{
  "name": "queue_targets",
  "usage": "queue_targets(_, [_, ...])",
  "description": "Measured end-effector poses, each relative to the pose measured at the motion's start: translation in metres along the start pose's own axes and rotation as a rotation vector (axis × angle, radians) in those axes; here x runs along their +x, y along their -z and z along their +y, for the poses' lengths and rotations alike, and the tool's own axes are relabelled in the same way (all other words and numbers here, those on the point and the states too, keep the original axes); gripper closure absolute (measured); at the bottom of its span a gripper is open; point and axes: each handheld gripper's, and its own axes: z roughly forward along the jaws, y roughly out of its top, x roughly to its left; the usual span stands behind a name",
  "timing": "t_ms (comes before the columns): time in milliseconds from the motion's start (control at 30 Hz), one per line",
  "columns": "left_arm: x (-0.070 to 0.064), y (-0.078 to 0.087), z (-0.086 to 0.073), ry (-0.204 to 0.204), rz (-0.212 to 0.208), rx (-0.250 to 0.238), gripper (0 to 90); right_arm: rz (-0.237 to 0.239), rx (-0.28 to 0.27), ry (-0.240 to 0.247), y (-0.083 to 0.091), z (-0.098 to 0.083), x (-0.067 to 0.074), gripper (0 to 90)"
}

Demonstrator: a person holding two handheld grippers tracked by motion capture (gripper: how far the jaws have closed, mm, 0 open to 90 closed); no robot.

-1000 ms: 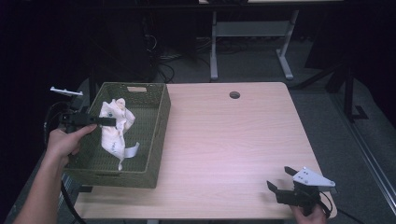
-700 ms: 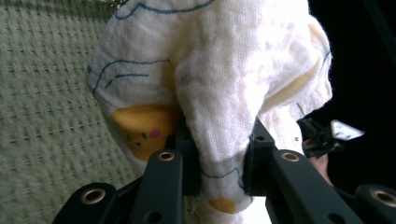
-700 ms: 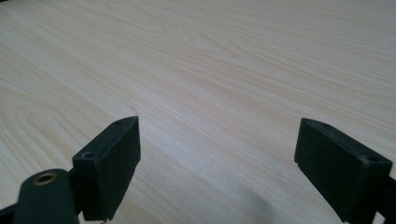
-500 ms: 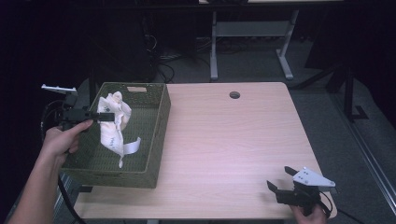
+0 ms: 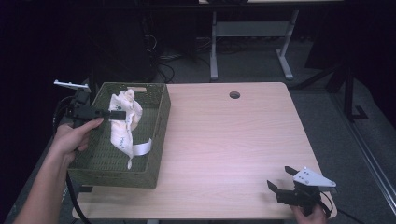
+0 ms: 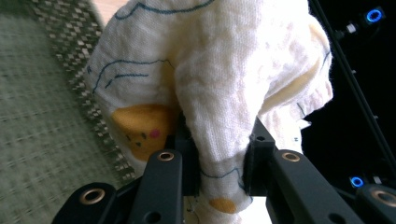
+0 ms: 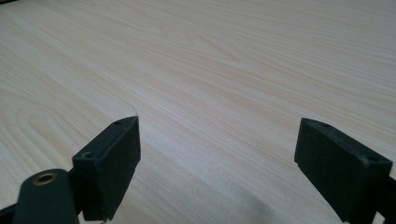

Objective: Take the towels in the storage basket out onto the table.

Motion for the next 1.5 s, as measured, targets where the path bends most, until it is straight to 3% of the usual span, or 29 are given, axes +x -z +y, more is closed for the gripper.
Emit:
queue_targets(367, [-0.016, -0.021, 0.008, -0.035, -0.035, 0.032, 72.4, 0.001, -0.006, -0.002, 0.001, 0.001, 0.000, 14.0])
queue_targets(767, [-0.028, -0.057, 0.013, -0.063, -0.075, 0.081, 72.1, 0.001, -0.009, -0.004, 0.002, 0.001, 0.000, 14.0])
queue_targets(1167, [-0.044, -0.103, 0.017, -0.099, -0.121, 0.138, 72.1, 0.001, -0.018, -0.008, 0.003, 0.002, 0.000, 14.0])
queue_targets(1500, [-0.053, -0.143, 0.018, -0.111, -0.131, 0.183, 72.1, 0.004, -0.027, -0.007, 0.004, 0.002, -0.001, 14.0])
